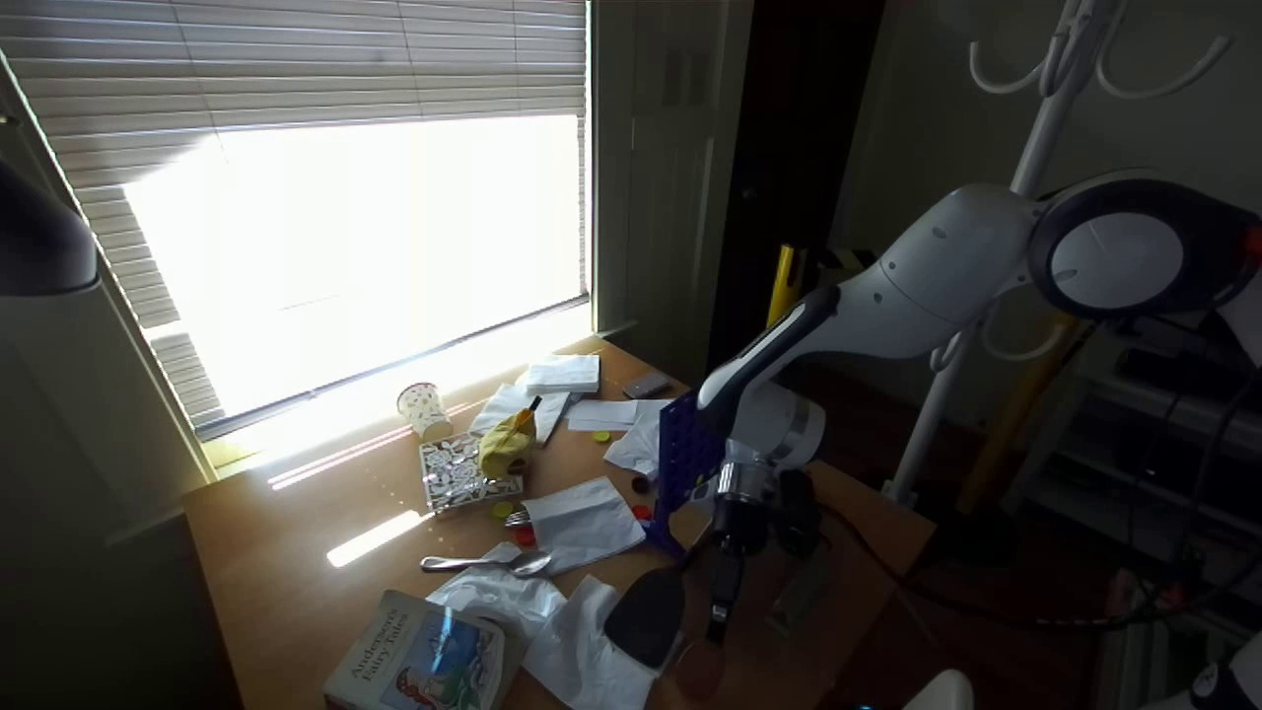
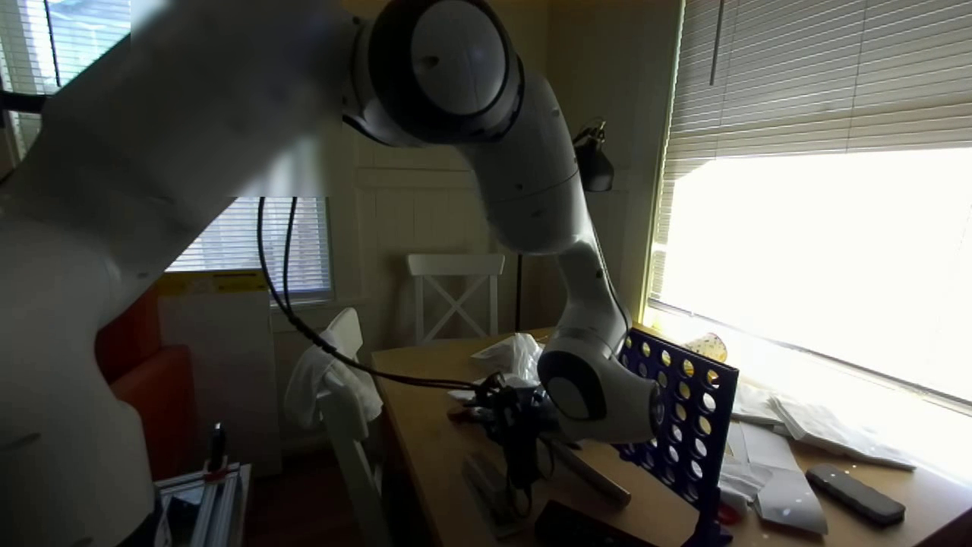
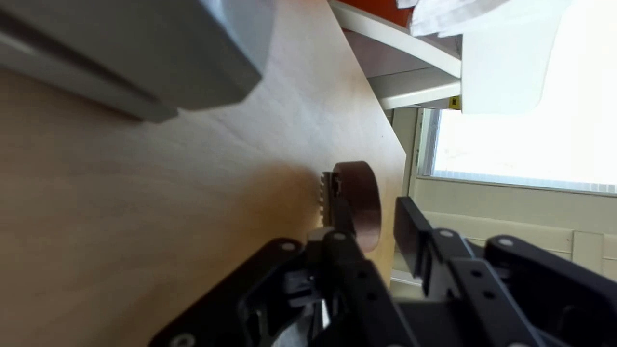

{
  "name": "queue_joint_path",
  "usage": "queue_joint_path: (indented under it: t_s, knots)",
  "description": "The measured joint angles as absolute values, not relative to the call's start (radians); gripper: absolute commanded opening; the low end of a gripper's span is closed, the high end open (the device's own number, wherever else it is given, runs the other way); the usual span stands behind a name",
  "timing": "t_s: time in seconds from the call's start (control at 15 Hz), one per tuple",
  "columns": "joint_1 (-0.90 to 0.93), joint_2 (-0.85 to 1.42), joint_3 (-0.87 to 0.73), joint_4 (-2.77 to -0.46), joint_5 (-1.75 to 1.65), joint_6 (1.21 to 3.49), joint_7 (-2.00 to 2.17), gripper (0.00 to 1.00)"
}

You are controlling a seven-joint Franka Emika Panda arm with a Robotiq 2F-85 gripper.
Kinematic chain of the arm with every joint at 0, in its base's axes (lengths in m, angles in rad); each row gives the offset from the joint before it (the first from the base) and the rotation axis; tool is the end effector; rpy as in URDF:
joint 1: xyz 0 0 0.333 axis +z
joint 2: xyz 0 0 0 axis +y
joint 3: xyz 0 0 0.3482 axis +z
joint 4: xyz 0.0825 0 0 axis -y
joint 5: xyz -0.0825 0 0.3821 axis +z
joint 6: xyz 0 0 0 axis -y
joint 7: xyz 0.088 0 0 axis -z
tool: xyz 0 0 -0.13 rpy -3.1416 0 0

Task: Turn the brown object on the table

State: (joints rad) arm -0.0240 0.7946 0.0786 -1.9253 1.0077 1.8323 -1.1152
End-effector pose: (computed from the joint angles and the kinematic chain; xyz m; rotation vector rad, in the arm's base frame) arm 0.5334 0.1180 0.0786 -1.9549 -0.4043 0.3049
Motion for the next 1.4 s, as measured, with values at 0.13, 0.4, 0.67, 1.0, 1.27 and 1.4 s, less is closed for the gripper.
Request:
queue_joint_path:
  t_s: [0.13,0.4,0.67,1.0,1.27,1.4]
  knots:
    - [-0.024,0.802,0.079,-1.92,1.008,1.832,-1.115,0.05]
    - [-0.024,0.803,0.079,-1.918,1.008,1.831,-1.115,0.05]
    - [-0.021,0.801,0.09,-1.923,1.008,1.83,-1.115,0.05]
    - [0.025,0.747,0.121,-1.99,1.008,1.843,-1.107,0.05]
    - [0.079,0.662,0.127,-2.069,1.008,1.926,-1.101,0.05]
    - [0.103,0.616,0.129,-2.106,1.008,1.989,-1.095,0.05]
